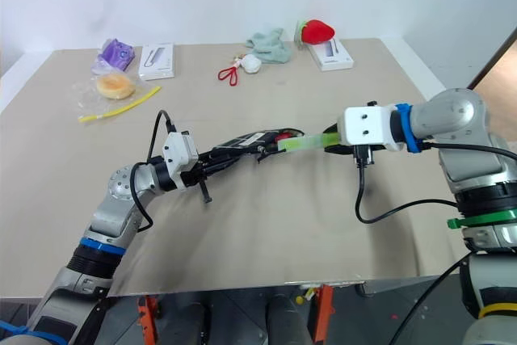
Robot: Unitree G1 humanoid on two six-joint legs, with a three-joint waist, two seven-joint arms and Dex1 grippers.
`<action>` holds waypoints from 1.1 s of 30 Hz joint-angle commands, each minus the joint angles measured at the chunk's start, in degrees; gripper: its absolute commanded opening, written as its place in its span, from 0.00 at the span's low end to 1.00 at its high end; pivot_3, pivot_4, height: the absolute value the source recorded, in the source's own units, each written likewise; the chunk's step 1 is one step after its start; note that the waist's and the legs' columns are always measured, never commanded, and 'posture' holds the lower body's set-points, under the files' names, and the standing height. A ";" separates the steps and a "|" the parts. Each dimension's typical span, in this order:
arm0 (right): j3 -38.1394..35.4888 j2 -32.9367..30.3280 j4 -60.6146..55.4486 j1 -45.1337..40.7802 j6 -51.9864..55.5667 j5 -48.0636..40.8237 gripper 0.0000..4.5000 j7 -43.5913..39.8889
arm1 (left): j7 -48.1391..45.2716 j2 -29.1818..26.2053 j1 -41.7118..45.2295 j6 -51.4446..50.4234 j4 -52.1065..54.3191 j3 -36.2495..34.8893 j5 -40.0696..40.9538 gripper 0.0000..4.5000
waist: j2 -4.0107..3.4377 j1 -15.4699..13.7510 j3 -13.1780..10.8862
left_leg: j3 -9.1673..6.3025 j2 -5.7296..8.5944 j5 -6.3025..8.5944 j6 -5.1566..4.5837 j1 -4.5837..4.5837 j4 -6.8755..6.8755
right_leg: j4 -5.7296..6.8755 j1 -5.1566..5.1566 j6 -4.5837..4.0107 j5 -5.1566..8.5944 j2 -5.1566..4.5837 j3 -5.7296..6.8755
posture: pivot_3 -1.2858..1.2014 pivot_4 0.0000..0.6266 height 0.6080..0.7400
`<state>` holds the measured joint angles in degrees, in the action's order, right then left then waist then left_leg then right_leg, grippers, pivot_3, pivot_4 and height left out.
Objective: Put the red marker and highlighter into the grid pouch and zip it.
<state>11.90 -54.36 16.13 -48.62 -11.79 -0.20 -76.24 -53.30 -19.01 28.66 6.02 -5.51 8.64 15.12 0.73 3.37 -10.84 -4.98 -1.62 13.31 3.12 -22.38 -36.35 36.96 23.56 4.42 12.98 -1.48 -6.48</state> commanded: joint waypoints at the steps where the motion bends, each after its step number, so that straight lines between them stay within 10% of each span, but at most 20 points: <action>1: -0.80 0.14 0.78 -3.15 -1.87 0.05 0.23 -1.11 | -0.47 -0.42 0.13 1.10 3.07 -0.30 0.22 0.00 | -0.01 -0.01 -0.01 | 0.00 0.00 0.00 0.00 -0.01 0.00 | 0.00 0.00 -0.01 -0.01 0.00 0.00 | 0.52 0.24 1.00; 30: 1.32 11.40 -0.34 -0.32 -9.28 1.00 0.23 1.60 | 0.16 1.16 0.06 -0.41 4.02 -0.73 1.37 0.00 | -0.01 0.02 -0.01 | -0.03 0.01 -0.01 0.01 0.05 -0.05 | 0.05 -0.06 -0.12 -0.08 0.00 0.01 | 0.52 0.24 1.00; 33: 0.39 10.38 -1.94 0.30 -6.77 -0.10 0.52 1.24 | 0.96 1.39 -0.15 -1.46 4.25 -1.37 2.07 0.00 | -0.01 0.02 -0.01 | -0.03 0.01 -0.01 0.01 0.05 -0.05 | 0.05 -0.06 -0.12 -0.08 0.00 0.01 | 0.52 0.24 1.00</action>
<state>13.61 -43.15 17.48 -48.02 -20.00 1.38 -74.80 -53.09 -18.12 27.75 4.88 -3.78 8.52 15.83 0.71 3.40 -10.84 -5.02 -1.62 13.31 3.12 -22.33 -36.40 37.01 23.49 4.30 12.91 -1.48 -6.47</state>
